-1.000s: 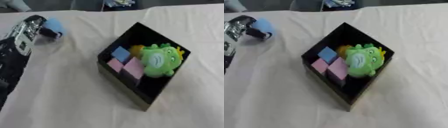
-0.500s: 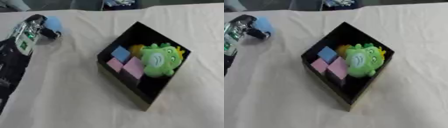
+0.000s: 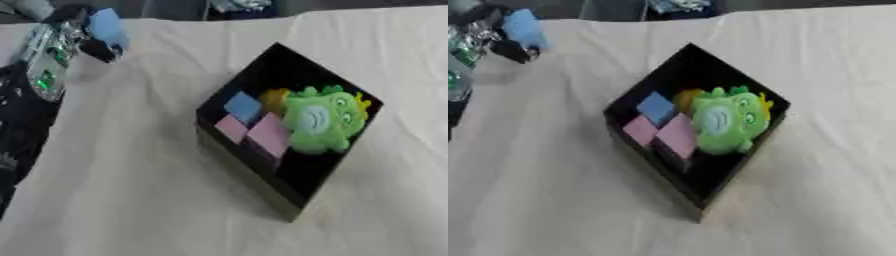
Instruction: Pick up objects on the table and place them in the box.
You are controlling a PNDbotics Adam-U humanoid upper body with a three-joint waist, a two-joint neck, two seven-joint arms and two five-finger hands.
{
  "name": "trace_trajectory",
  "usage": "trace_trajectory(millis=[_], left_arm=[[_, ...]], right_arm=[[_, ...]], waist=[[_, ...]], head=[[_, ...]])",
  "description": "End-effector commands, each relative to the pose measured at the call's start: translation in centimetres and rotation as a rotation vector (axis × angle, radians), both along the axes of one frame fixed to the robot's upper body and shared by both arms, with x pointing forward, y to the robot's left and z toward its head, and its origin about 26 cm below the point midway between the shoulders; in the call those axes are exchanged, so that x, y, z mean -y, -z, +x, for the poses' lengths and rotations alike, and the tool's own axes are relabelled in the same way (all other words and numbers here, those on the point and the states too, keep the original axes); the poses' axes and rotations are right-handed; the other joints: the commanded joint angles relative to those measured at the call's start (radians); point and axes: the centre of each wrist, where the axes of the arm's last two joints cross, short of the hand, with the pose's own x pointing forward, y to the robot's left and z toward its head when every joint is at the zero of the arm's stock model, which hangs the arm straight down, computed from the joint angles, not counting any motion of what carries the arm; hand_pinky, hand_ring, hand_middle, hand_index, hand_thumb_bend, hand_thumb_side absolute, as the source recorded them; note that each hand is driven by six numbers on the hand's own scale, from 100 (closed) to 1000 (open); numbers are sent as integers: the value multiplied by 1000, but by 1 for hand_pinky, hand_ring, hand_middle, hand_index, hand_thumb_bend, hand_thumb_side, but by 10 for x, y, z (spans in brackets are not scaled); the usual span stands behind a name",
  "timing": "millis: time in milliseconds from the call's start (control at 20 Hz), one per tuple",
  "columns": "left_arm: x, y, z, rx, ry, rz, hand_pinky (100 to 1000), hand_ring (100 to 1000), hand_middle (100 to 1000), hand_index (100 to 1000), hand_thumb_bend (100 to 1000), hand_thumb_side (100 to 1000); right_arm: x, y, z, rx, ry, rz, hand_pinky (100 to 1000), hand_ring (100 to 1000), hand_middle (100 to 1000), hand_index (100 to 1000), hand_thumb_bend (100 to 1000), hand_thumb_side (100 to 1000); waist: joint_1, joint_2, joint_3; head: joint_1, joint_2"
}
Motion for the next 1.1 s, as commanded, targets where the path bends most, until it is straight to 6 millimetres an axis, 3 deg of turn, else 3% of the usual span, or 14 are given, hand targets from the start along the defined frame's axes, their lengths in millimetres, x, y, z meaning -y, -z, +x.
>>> trace_trajectory(millis=[50, 350, 650, 800, 900, 1100], left_arm=[[20, -34, -23, 95, 87, 105, 839, 740, 627, 720, 100, 100], [94, -47, -73, 186, 373, 253, 832, 731, 625, 720, 100, 100], [148, -31, -110, 238, 585, 234, 819, 718, 617, 722, 100, 100], [166, -17, -121, 223, 663, 225, 818, 720, 621, 725, 129, 100], [177, -7, -124, 202, 700, 239, 814, 721, 624, 727, 100, 100], [193, 13, -123, 139, 734, 295, 805, 726, 634, 732, 100, 100]], right_arm=[[2, -11, -3, 31, -3, -23, 877, 803, 550, 761, 100, 553], [2, -13, -3, 35, -20, -14, 874, 803, 553, 761, 100, 551], [2, -15, -2, 36, -38, -3, 873, 803, 555, 761, 100, 550], [2, -16, -2, 37, -43, -4, 872, 802, 555, 761, 100, 555], [2, -16, -3, 35, -44, -5, 872, 802, 555, 761, 100, 551], [2, -16, -3, 28, -46, -9, 872, 802, 555, 761, 100, 551]], waist=[[-14, -43, 0], [-28, -70, 2], [-39, -92, 5], [-40, -99, 7], [-38, -103, 9], [-31, -107, 13]], head=[[-9, 12], [-25, 43], [-28, 70], [-30, 79], [-32, 81], [-34, 83]])
